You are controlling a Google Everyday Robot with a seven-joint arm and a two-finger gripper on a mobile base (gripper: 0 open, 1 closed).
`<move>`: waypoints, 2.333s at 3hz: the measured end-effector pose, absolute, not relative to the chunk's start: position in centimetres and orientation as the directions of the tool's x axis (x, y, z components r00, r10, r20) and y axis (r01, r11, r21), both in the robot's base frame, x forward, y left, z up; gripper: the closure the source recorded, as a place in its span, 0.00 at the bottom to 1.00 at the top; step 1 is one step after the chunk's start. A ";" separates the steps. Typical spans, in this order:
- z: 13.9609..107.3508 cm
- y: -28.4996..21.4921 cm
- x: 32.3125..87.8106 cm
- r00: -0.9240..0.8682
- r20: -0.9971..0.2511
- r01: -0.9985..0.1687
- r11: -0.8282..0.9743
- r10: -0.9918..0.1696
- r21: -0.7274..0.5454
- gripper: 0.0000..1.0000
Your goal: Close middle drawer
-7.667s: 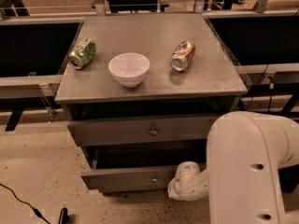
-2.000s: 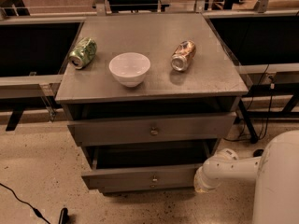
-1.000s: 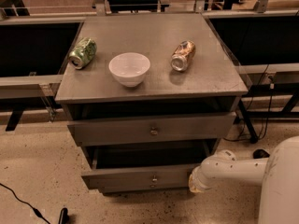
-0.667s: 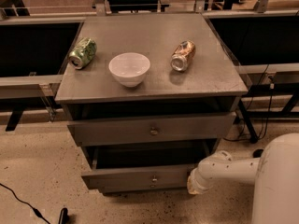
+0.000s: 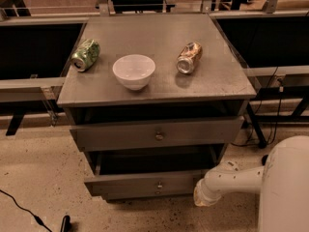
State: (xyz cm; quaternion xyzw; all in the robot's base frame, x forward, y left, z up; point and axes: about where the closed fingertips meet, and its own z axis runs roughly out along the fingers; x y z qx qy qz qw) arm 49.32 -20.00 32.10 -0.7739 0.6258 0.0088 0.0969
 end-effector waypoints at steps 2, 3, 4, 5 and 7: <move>32.1 -20.1 51.4 0.205 -0.151 -0.971 -0.181 -0.967 -0.157 1.00; 32.1 -19.9 51.3 0.206 -0.153 -0.970 -0.181 -0.967 -0.159 1.00; 32.3 -19.5 51.5 0.213 -0.161 -0.968 -0.185 -0.964 -0.170 1.00; 32.3 -19.5 51.5 0.213 -0.161 -0.968 -0.185 -0.964 -0.170 1.00; 32.8 -19.0 51.7 0.237 -0.182 -0.959 -0.200 -0.954 -0.202 1.00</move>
Offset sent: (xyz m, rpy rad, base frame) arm 0.0613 -0.0031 0.0100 0.0436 -0.0622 -0.0162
